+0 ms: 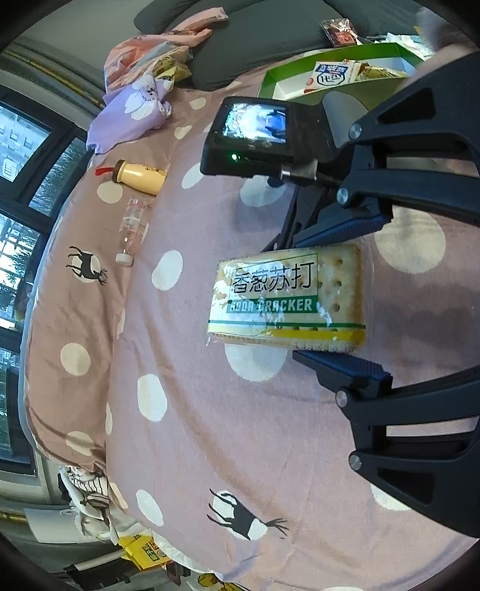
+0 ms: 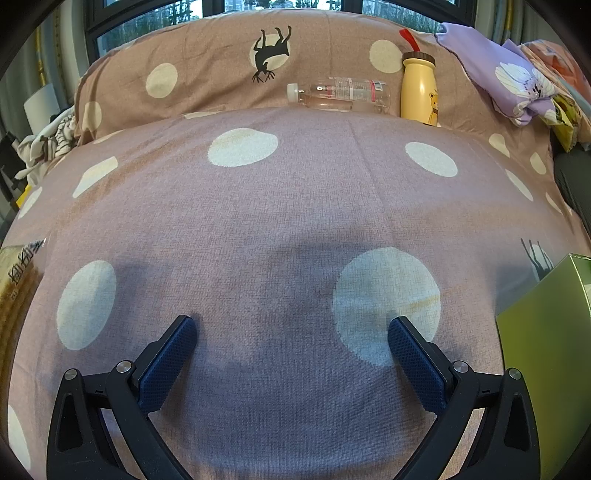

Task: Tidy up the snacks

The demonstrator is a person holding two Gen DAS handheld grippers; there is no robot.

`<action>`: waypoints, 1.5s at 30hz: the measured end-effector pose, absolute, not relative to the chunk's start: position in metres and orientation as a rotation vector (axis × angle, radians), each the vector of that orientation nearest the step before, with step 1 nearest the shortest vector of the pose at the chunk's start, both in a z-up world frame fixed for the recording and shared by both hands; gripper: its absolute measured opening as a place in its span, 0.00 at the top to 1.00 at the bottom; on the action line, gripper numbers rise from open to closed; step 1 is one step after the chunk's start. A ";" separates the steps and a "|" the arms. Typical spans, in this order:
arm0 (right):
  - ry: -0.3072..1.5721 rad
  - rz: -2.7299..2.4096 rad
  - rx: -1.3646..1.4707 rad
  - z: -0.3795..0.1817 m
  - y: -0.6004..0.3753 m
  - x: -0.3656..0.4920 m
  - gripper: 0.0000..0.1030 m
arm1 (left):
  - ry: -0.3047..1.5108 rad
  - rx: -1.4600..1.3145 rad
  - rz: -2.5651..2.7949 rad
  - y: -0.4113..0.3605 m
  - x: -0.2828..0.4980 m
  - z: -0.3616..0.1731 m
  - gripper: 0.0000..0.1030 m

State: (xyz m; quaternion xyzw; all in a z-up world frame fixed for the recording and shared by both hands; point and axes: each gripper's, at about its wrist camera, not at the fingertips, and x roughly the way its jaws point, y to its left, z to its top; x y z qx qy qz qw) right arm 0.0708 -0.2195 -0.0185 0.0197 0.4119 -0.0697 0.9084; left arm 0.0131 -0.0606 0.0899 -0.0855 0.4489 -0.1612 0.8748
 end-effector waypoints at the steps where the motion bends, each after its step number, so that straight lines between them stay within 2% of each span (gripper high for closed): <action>1: 0.850 -0.144 0.041 -0.019 -0.220 0.071 0.00 | 0.939 -0.176 -0.338 -0.060 0.014 0.089 0.48; 10: 0.860 -0.144 0.038 -0.018 -0.220 0.073 0.00 | 0.946 -0.176 -0.334 -0.057 0.013 0.088 0.48; 13: 0.973 -0.118 0.049 -0.011 -0.223 0.075 0.01 | 0.945 -0.172 -0.339 -0.058 0.012 0.090 0.48; 15: 1.004 -0.118 0.084 0.005 -0.230 0.070 0.01 | 0.942 -0.177 -0.344 -0.060 0.011 0.091 0.48; 20: 0.860 0.084 0.335 0.067 -0.260 0.043 0.01 | 0.934 -0.176 -0.365 -0.067 0.005 0.097 0.48; 23: 0.864 0.249 0.454 0.079 -0.260 0.036 0.10 | 0.927 -0.176 -0.384 -0.073 0.001 0.101 0.48; 25: 0.893 0.334 0.538 0.076 -0.259 0.034 0.21 | 0.928 -0.182 -0.397 -0.075 0.000 0.103 0.48; 27: 0.918 0.397 0.591 0.072 -0.254 0.033 0.27 | 0.926 -0.185 -0.406 -0.078 -0.002 0.106 0.48; 33: 0.945 0.399 0.483 0.068 -0.234 0.023 0.46 | 0.911 -0.190 -0.443 -0.086 -0.009 0.116 0.48; 34: 0.950 0.395 0.487 0.067 -0.234 0.023 0.55 | 0.910 -0.195 -0.453 -0.088 -0.010 0.118 0.48; 36: 0.947 0.403 0.507 0.067 -0.236 0.021 0.65 | 0.916 -0.195 -0.468 -0.092 -0.011 0.121 0.48; 45: 0.869 0.398 0.538 0.085 -0.255 -0.002 0.68 | 0.876 -0.156 -0.508 -0.109 -0.023 0.139 0.48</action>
